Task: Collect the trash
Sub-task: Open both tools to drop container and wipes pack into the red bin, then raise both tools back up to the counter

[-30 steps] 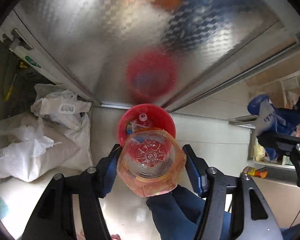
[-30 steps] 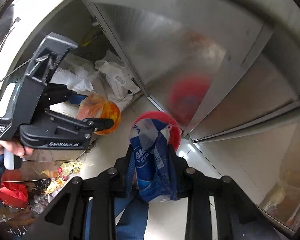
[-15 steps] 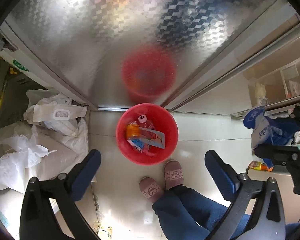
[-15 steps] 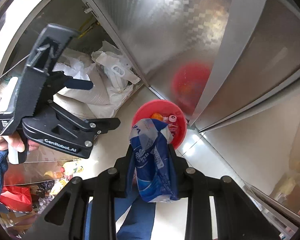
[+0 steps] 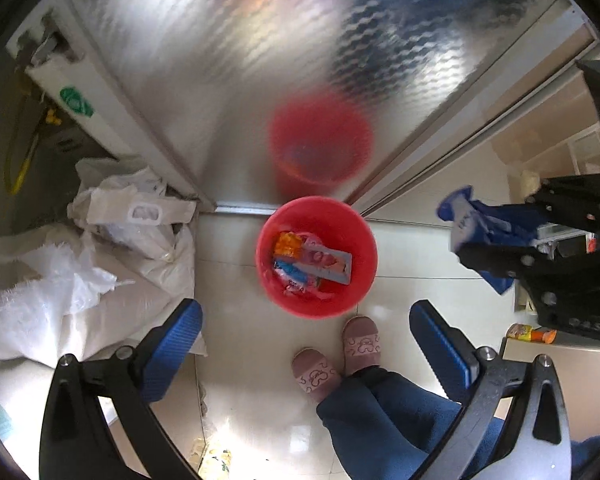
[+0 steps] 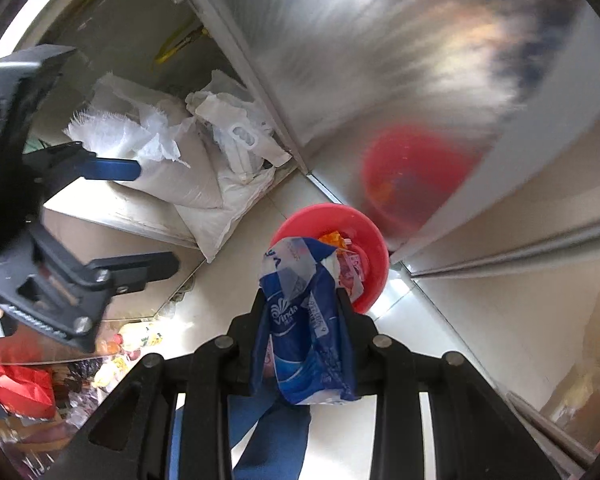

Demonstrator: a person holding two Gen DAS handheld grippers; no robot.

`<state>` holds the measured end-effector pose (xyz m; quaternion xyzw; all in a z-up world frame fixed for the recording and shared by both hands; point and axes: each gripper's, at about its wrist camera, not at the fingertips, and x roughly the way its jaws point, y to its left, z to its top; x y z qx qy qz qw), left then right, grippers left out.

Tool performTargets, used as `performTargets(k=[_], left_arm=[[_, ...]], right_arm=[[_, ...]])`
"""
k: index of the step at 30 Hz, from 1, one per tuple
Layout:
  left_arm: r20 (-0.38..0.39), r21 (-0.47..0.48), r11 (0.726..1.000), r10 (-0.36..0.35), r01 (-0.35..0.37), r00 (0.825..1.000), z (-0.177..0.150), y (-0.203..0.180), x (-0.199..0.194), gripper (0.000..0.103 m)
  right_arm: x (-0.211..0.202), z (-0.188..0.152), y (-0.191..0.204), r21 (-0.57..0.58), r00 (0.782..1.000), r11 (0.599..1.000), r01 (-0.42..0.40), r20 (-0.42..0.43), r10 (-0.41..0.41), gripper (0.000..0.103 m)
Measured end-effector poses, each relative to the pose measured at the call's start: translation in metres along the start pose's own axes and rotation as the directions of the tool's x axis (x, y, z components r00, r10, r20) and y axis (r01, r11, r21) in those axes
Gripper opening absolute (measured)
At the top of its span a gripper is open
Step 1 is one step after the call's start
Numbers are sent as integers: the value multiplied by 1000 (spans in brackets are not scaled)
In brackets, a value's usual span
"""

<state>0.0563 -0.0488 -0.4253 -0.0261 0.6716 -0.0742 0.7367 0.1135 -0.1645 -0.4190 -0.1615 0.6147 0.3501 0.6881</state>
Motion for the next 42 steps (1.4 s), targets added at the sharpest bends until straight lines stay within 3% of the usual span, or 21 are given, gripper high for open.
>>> performTargets(k=[9,13,17,24,30,38,42], left_arm=[[-17,-28,1000,10,-10,1000,-15,24,19,103],[-17,-30,1000,8,-9,1000,-22,28,22,103],[-23,-20,1000,4,-5,1000,-29,27,20,103],[10,0,1000,2,-2,1000,-24,24,-13,103],[38,47,999,0,-2,999,-16,11,-60,103],[88,85,996,-22,15,996,-10,-18,-139,103],[137,70,997,-53,43,989,-5,-32,-185,103]], right_arm=[[46,13,5,-75,1000,997,19,-20,-20,39],[49,14,10,-115,997,991,70,-6,-71,62],[44,11,15,-137,993,983,122,22,-120,77],[3,8,17,-104,988,983,151,59,-145,94],[-44,9,33,-116,983,979,168,100,-157,102],[-123,3,47,-70,973,979,190,147,-178,102],[-164,0,57,-74,956,967,242,187,-225,102]])
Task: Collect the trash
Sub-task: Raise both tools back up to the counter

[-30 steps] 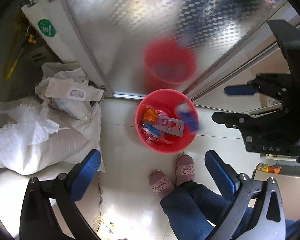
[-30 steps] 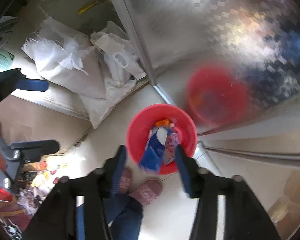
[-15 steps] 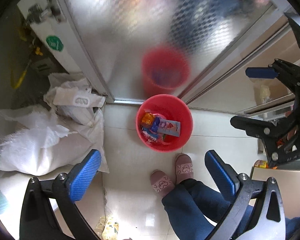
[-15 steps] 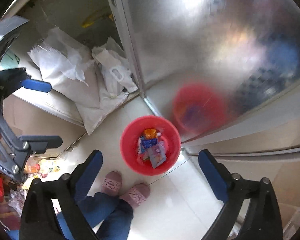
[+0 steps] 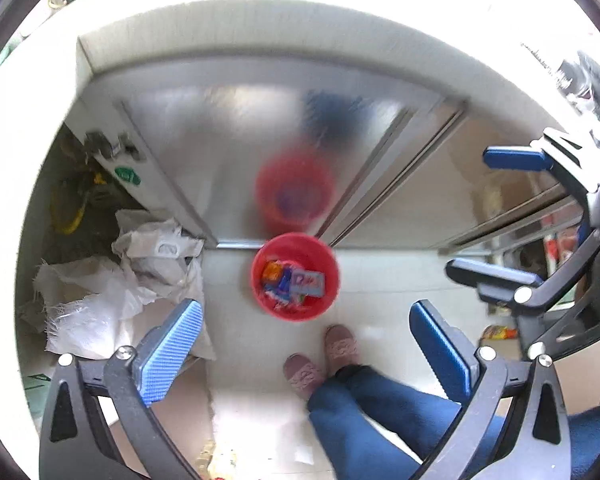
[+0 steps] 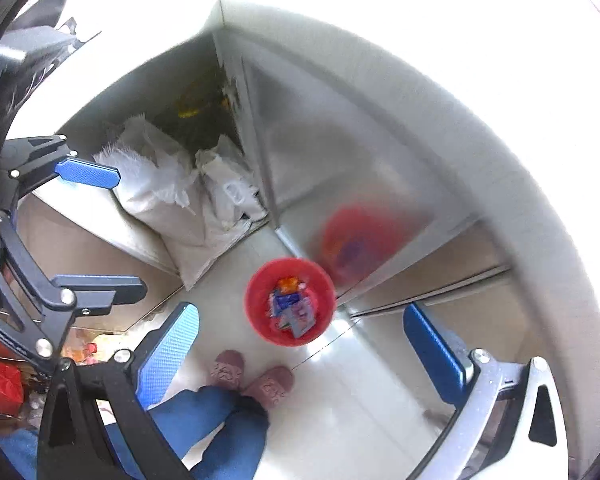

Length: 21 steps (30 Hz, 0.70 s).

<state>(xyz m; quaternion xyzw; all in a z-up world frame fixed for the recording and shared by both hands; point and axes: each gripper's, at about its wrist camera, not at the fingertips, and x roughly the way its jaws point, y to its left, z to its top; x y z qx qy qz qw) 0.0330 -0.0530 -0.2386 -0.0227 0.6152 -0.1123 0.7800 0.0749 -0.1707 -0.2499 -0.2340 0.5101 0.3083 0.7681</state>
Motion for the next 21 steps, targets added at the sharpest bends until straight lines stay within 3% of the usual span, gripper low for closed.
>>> performTargets(k=[8,21], left_arm=[[91,-9,998,62,-61,994,28,-21,-73,103],[171,55,994,87,-98,981,76,-31,-157,103]], right_arm=[[-65,20,-21,88,998,995,-44,46,40,102],[-140,67,-32,15,980,997,-74,183,70,102]])
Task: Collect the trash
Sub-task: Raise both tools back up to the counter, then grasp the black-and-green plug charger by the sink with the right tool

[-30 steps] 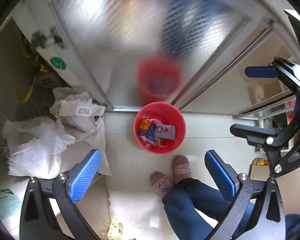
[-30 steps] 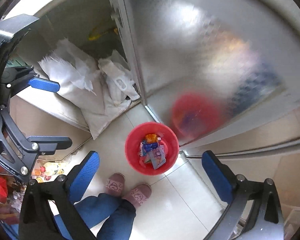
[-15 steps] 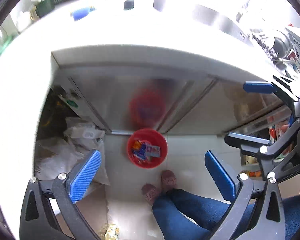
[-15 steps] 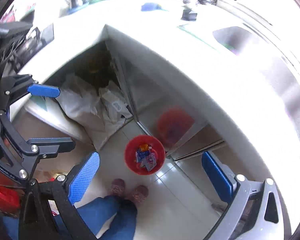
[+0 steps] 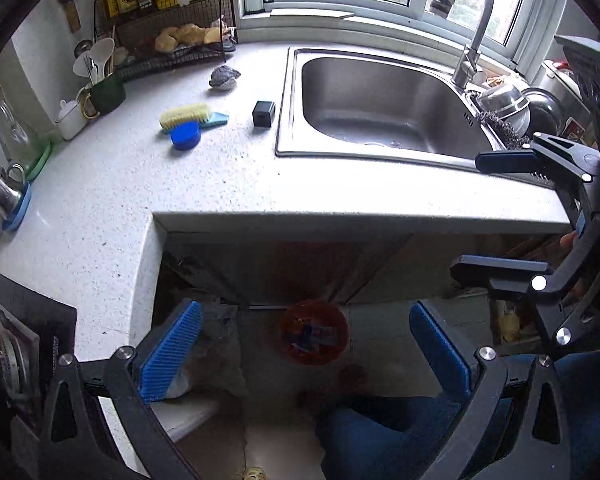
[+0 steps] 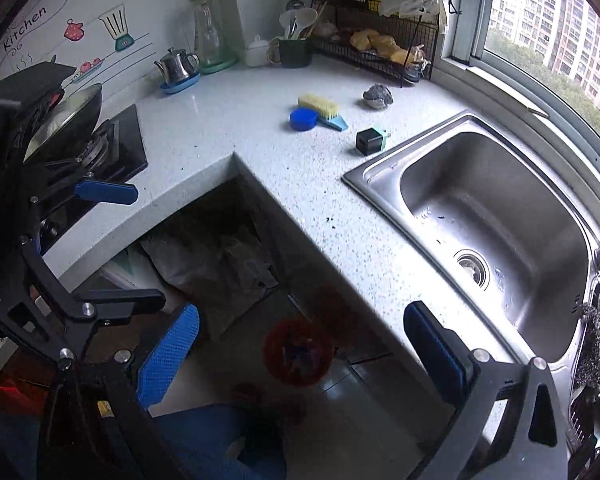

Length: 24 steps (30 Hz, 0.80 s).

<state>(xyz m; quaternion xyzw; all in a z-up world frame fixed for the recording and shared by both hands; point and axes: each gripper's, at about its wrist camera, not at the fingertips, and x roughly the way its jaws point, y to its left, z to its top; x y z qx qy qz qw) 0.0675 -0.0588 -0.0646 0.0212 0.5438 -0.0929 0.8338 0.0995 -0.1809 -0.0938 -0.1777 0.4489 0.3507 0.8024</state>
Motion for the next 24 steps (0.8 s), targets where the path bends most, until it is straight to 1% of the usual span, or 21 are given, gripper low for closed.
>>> performTargets(k=[3,5,6,9,11,13,15,19,20,22,24], left_arm=[[14,-7,1000,3,-3,1000,18,11,-14,103],[17,18,999,46,-46,999,30,18,-19,103],[19,24,998,56,-56,998,35,21,-20,103],[24,31,998,45,-46,999,51,35,-21,103],[29,39,998,53,-54,998,60,42,-19,103],[35,46,997,56,-58,998,72,55,-12,103],[32,57,997,45,-47,998,83,68,-4,103],[22,87,996,27,-29,999,111,98,17,103],[18,96,995,18,-20,1000,119,106,23,103],[2,106,994,4,-5,1000,133,122,35,103],[-23,113,994,-11,13,1000,146,138,50,103]], right_arm=[[-4,16,-2,-17,1000,1000,9,13,-9,102],[-4,26,-4,-25,999,1000,8,33,-7,102],[-3,31,-5,-28,999,1000,5,44,-4,102],[0,48,-10,-18,998,1000,6,60,-5,102],[4,59,-15,-9,998,1000,4,64,-3,102],[8,68,-21,-3,997,1000,19,69,-19,102],[16,82,-26,2,998,1000,16,68,-16,102],[39,112,-38,23,998,999,40,43,-41,102],[45,120,-42,34,999,999,35,36,-36,102],[58,135,-49,54,999,998,22,29,-24,102],[74,149,-56,69,999,997,30,12,-31,102]])
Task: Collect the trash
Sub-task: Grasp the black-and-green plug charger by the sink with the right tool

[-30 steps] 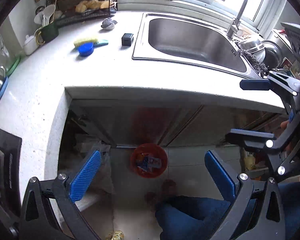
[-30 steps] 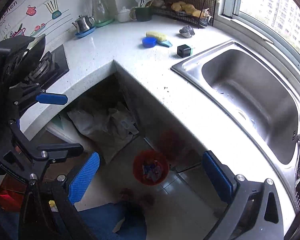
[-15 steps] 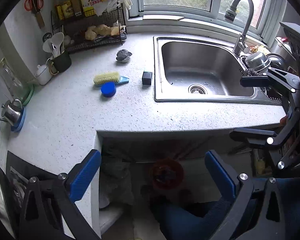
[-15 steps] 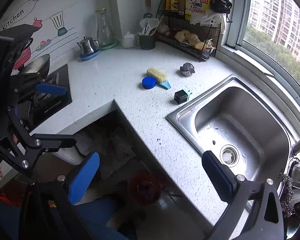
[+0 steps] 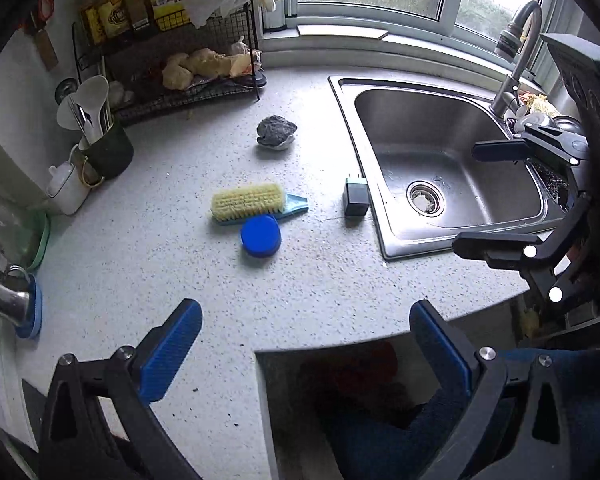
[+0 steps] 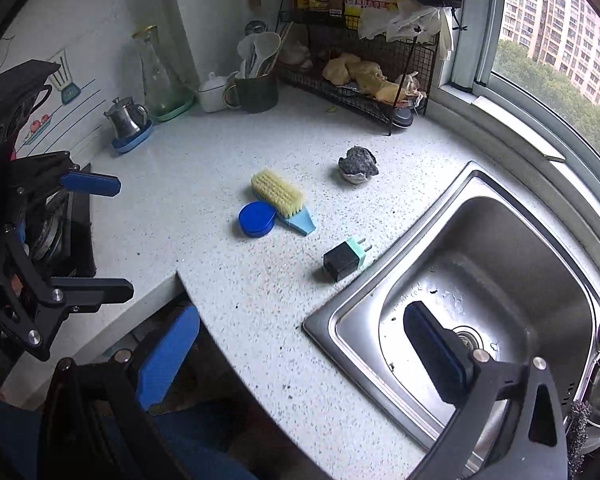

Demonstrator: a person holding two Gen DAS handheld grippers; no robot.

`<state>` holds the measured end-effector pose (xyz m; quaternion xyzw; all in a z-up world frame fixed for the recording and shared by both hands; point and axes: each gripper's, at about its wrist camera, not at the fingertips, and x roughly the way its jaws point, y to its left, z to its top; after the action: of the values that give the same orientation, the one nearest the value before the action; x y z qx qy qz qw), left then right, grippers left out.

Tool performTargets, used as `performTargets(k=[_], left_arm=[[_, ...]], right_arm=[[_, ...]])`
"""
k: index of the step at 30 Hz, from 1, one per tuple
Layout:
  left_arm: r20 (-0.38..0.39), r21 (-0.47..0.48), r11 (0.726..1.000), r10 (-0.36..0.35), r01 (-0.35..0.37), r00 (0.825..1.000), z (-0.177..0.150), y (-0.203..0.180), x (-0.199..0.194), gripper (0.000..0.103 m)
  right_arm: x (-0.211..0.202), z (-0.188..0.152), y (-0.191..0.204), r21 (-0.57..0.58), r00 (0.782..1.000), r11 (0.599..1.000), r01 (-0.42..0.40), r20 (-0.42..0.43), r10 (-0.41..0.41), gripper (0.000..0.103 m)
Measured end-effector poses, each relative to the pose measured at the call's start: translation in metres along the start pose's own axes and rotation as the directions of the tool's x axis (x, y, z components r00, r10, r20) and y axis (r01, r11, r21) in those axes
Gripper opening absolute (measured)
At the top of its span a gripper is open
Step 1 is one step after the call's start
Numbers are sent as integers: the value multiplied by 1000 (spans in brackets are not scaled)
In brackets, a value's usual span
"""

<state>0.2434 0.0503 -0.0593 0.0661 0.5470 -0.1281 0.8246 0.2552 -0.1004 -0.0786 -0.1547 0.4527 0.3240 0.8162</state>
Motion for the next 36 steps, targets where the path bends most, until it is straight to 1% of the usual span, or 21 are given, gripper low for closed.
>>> performTargets(k=[3,5,7,10,13,15,17,19,22,25,28,29,30,31,36], left_arm=[[-38,13,1000,-26,27,999,14,22,22,103],[-59,30,999,-39,41,997,23,34,37,103],[-77,36,997,-59,62,995,30,44,48,103],[-102,28,996,-83,86,991,37,58,64,103],[-120,18,994,-107,110,987,41,67,78,103],[-133,11,992,-120,122,984,42,71,85,103],[-147,3,992,-124,126,981,42,74,92,103],[-156,-11,991,-131,131,979,42,78,98,103],[-168,-35,990,-143,139,975,42,83,107,103],[-172,-51,988,-151,144,974,41,86,111,103],[-161,-62,986,-164,156,973,42,88,110,103],[-159,-67,986,-161,152,974,42,89,110,103],[-159,-71,986,-161,152,974,42,90,110,103],[-159,-77,985,-166,155,973,42,91,110,103],[-172,-90,984,-165,151,971,40,90,113,103]], right_arm=[[23,16,-8,27,999,1000,4,-34,-3,102],[39,24,-14,39,998,999,12,-67,-10,94],[54,31,-20,27,995,1000,13,-99,-11,90],[77,39,-29,-52,991,999,7,-132,-14,89],[100,44,-37,-131,983,991,3,-182,-27,79],[111,46,-41,-168,977,986,-12,-210,-24,79],[121,46,-44,-194,967,980,-46,-256,-5,79],[126,45,-42,-232,959,970,-70,-283,2,79],[134,44,-40,-275,952,959,-70,-306,-18,78],[140,43,-40,-281,943,956,-90,-333,-9,69],[144,38,-39,-282,931,952,-119,-365,9,67],[144,37,-38,-281,929,952,-124,-369,12,59],[145,37,-39,-285,929,951,-123,-370,9,58],[144,36,-38,-292,933,949,-120,-359,8,55],[141,35,-35,-301,936,945,-126,-351,13,55]])
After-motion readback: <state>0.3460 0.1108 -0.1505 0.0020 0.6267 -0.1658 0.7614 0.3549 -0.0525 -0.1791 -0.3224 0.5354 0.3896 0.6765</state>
